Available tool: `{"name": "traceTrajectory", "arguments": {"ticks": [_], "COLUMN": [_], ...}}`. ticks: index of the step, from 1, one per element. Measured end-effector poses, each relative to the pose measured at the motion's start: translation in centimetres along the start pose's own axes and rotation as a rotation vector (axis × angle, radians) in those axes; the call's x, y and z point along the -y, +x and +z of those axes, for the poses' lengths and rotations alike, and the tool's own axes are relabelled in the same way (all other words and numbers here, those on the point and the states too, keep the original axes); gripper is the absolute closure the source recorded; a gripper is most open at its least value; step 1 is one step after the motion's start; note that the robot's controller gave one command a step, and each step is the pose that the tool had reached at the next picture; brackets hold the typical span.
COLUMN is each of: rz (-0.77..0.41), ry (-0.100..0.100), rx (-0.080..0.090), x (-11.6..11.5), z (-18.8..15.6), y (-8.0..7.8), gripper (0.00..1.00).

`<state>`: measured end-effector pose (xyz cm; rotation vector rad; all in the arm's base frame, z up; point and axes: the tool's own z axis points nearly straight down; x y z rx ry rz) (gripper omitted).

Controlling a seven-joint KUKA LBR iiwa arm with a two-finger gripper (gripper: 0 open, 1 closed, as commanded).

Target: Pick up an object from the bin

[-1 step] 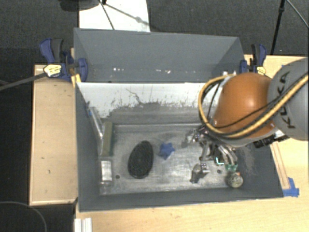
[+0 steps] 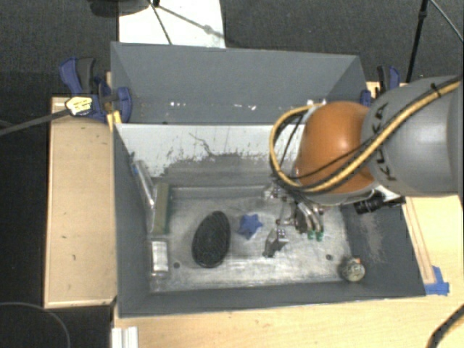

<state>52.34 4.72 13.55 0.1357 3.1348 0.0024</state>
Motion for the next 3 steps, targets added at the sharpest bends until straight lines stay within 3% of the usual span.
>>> {"name": "traceTrajectory", "arguments": {"ticks": [1,2,3], "rz": [-0.176,-0.172,-0.537], "ry": [0.000,0.000,0.002], "rx": [0.003,0.008,0.005], "x": [-2.7,-2.7,1.0], "z": [6.3,6.0,-7.7], "y": [-4.2,-4.4,-3.8], "gripper": [0.00,1.00,1.00]}}
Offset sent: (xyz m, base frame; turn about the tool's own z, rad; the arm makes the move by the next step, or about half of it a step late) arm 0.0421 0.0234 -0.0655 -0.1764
